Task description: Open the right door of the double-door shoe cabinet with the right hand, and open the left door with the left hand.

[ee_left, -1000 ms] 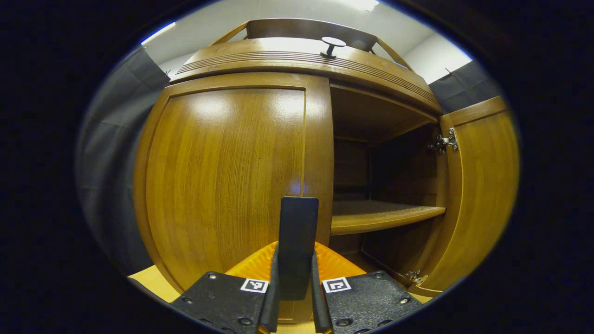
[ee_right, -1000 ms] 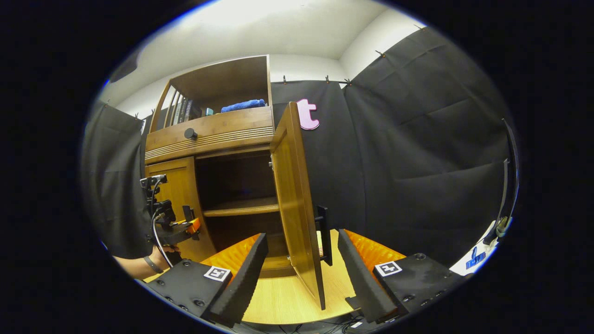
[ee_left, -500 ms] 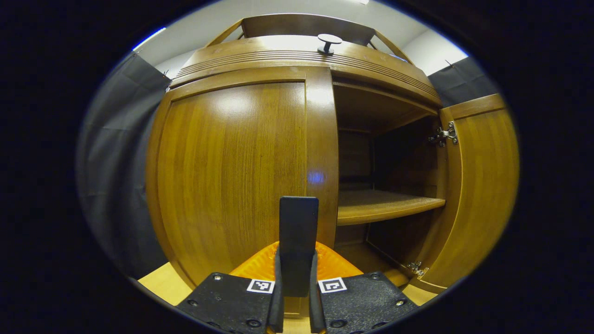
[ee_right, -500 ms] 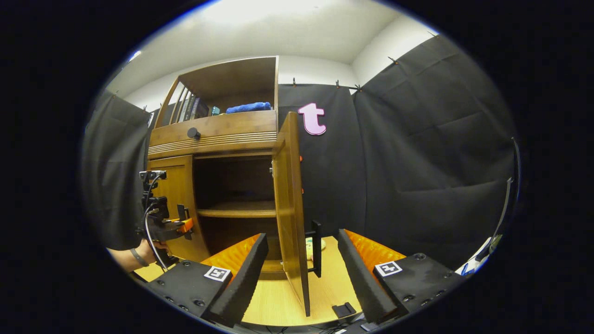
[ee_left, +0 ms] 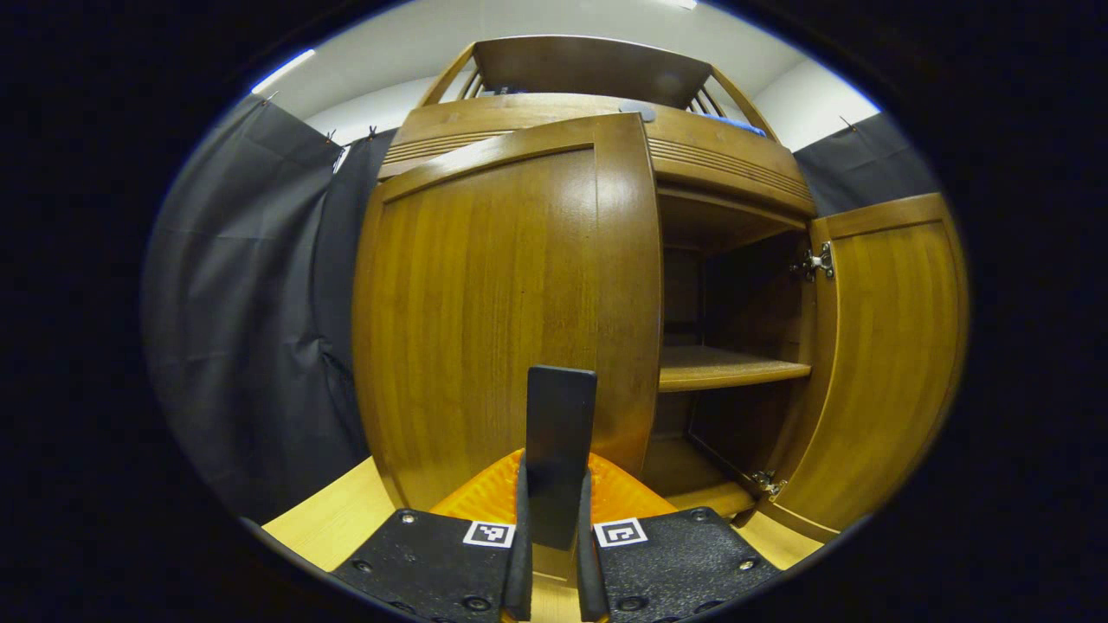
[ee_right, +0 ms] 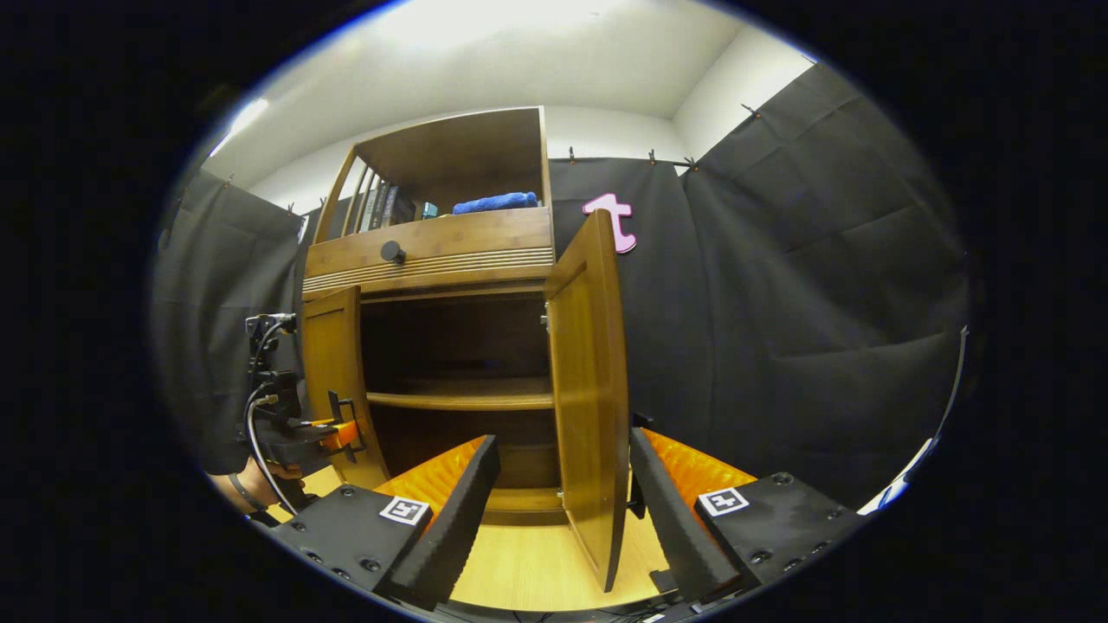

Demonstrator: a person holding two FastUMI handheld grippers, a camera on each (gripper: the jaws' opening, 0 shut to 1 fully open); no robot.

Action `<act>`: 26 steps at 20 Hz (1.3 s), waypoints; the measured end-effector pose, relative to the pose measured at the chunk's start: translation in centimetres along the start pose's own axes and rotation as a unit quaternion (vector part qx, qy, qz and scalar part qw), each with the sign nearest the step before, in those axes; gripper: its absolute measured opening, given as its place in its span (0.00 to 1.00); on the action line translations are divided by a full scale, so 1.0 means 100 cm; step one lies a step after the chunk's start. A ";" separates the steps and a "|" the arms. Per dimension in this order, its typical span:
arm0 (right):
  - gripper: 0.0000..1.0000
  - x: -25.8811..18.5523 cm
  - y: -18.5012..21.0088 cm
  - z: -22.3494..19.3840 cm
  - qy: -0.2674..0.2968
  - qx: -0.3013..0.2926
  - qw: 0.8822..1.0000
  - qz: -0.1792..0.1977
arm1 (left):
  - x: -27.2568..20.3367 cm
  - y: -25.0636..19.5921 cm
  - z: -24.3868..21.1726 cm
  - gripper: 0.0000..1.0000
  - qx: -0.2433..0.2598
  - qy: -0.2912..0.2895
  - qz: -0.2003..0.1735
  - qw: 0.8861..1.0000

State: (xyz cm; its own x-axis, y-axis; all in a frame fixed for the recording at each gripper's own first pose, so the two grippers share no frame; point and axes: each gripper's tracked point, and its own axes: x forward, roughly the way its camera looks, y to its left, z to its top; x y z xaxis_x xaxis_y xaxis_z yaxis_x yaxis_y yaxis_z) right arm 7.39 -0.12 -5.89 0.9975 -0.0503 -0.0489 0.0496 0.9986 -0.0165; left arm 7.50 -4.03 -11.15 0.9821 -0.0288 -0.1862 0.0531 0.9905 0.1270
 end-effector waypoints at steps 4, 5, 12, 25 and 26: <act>0.92 0.002 -0.001 -0.001 -0.001 0.000 1.000 0.003 | -0.034 0.024 -0.002 0.20 0.008 -0.008 0.018 1.000; 0.94 0.002 0.001 -0.001 -0.001 0.001 1.000 0.005 | -0.042 0.032 0.000 0.20 0.010 -0.010 0.024 1.000; 1.00 0.008 0.006 0.000 -0.005 0.008 1.000 0.017 | -0.074 0.082 0.002 0.17 0.014 -0.026 0.086 0.996; 1.00 0.013 0.014 0.002 -0.006 0.009 0.999 0.030 | -0.111 0.162 0.018 0.09 0.006 -0.067 0.090 0.994; 1.00 0.014 0.016 0.002 -0.005 0.010 0.999 0.030 | -0.113 0.176 0.021 0.03 0.003 -0.071 0.095 0.993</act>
State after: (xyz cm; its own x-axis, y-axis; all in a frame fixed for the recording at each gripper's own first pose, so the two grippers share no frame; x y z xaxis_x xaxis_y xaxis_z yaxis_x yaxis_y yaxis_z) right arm 8.87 1.38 -5.80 0.9992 0.0094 -0.0389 -0.0092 0.9999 0.0067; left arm -2.32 13.41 -4.79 0.9901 0.1388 -0.0195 -0.1343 0.9792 0.1523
